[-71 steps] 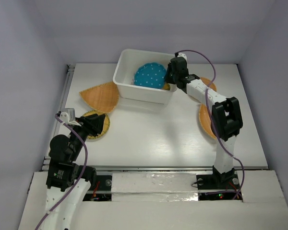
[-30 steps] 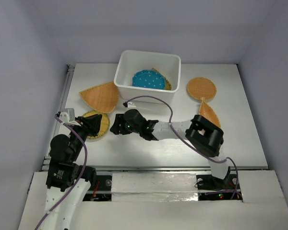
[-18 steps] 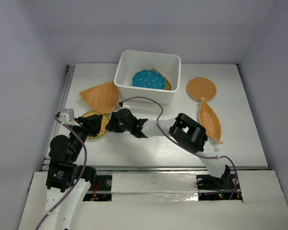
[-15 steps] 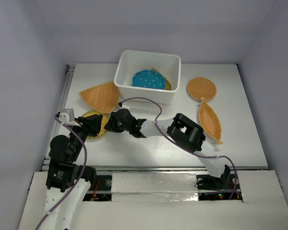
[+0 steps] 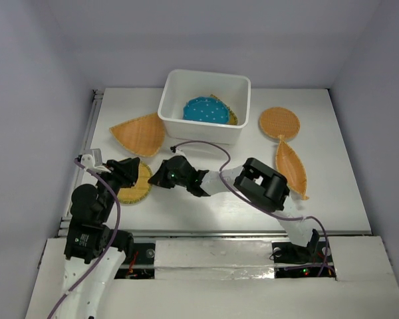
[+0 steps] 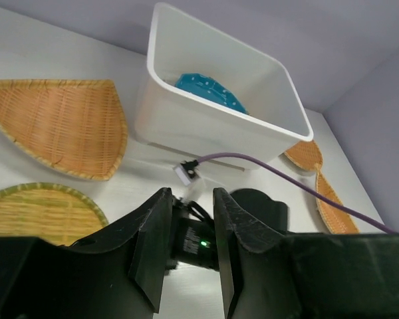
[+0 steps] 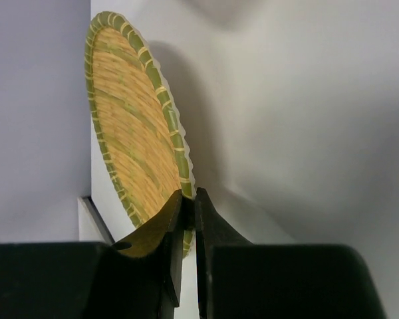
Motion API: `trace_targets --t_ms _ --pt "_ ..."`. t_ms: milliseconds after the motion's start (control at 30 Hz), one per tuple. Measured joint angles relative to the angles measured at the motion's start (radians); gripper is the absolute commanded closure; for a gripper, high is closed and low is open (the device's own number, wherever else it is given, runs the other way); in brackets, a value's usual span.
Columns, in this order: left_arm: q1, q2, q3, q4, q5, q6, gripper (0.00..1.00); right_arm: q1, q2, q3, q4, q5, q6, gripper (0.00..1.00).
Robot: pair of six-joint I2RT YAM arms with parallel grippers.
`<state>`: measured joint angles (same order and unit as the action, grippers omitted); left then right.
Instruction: Place the plates into the plastic bin on the countertop
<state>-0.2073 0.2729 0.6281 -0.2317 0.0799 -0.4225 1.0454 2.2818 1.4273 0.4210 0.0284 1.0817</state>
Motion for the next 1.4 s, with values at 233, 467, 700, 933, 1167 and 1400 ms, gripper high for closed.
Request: trace_targets --t_ms 233,467,700,933,1167,1400 --pt "0.008 0.045 0.0 -0.015 -0.083 -0.033 0.69 0.025 -0.204 -0.262 0.044 -0.026 -0.034 1.0" --pt "0.008 0.077 0.007 -0.017 -0.177 -0.098 0.67 0.028 -0.542 -0.469 0.002 0.031 -0.151 1.0" --pt "0.009 0.092 0.01 0.051 -0.276 -0.185 0.57 -0.137 -0.908 -0.549 -0.009 0.105 -0.249 1.0" --pt "0.011 0.231 -0.095 0.198 -0.288 -0.307 0.57 -0.41 -1.017 -0.544 -0.034 0.118 -0.288 1.0" --pt "0.019 0.345 -0.239 0.267 -0.364 -0.409 0.38 -0.562 -0.832 -0.318 -0.115 0.082 -0.304 1.0" --pt "0.027 0.481 -0.294 0.361 -0.418 -0.455 0.37 -0.59 -0.599 -0.138 -0.183 0.055 -0.331 1.0"
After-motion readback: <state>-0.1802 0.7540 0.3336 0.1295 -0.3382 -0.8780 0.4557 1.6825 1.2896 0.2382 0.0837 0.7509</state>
